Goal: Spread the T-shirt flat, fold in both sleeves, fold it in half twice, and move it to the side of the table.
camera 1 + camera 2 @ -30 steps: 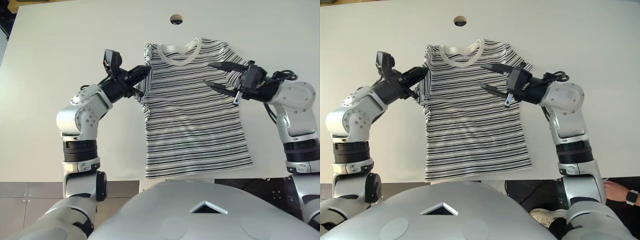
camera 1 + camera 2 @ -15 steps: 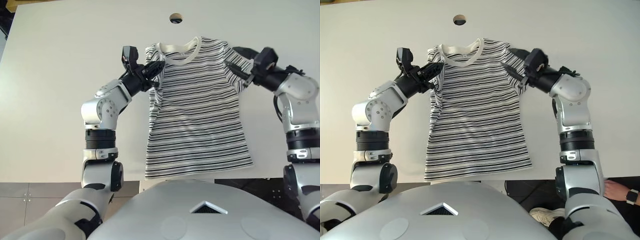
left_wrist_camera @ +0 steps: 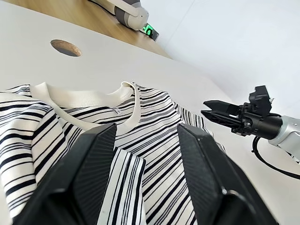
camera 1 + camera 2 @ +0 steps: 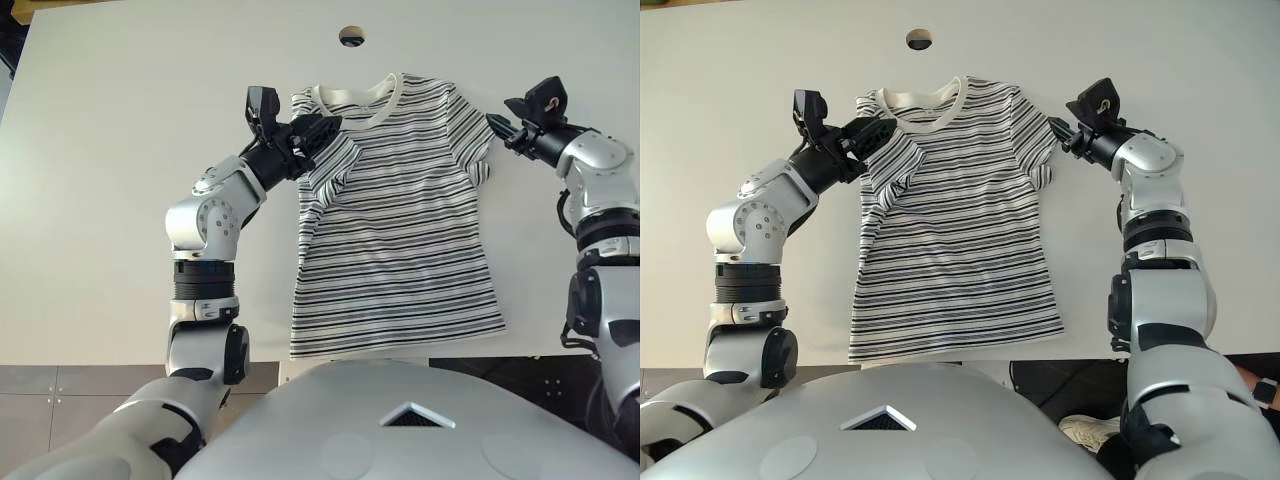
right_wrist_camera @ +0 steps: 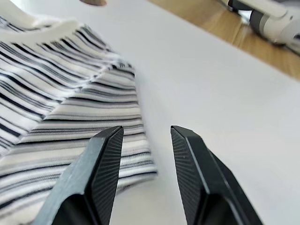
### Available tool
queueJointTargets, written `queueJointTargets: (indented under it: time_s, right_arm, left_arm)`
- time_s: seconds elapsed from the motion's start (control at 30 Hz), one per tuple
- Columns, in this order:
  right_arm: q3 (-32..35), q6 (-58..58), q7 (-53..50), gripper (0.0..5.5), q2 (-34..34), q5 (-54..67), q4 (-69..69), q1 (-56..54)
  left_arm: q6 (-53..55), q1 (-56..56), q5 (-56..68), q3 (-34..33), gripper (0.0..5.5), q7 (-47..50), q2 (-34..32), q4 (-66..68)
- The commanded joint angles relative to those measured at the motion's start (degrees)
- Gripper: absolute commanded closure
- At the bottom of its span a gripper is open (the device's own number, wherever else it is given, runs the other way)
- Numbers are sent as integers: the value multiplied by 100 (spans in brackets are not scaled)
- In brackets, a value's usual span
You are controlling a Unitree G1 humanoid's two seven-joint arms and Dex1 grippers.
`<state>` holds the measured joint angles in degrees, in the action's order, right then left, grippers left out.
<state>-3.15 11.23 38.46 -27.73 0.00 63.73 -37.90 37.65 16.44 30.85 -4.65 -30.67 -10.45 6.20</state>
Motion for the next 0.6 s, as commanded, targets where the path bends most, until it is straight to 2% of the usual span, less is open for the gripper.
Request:
queueJointTargets:
  time_s: [0.03, 0.2, 0.37, 0.53, 0.6]
  right_arm:
    - [-110, -31, 1, 364, 82, -282, 515, -203]
    - [-140, -7, 36, 364, 201, -425, 740, -193]
    - [-122, 27, 29, 431, 232, -446, 786, -208]
    - [-74, 74, 78, 523, 238, -437, 754, -208]
    - [-54, 100, 99, 536, 229, -428, 723, -215]
  left_arm:
    - [-65, -55, -81, 27, 310, 25, -33, -111]
    - [-62, -79, -77, -8, 310, 34, -66, -134]
    - [-67, -84, -85, -28, 307, 39, -85, -132]
    - [-82, -67, -98, -30, 307, 40, -93, -116]
    - [-85, -65, -100, -28, 307, 39, -90, -122]
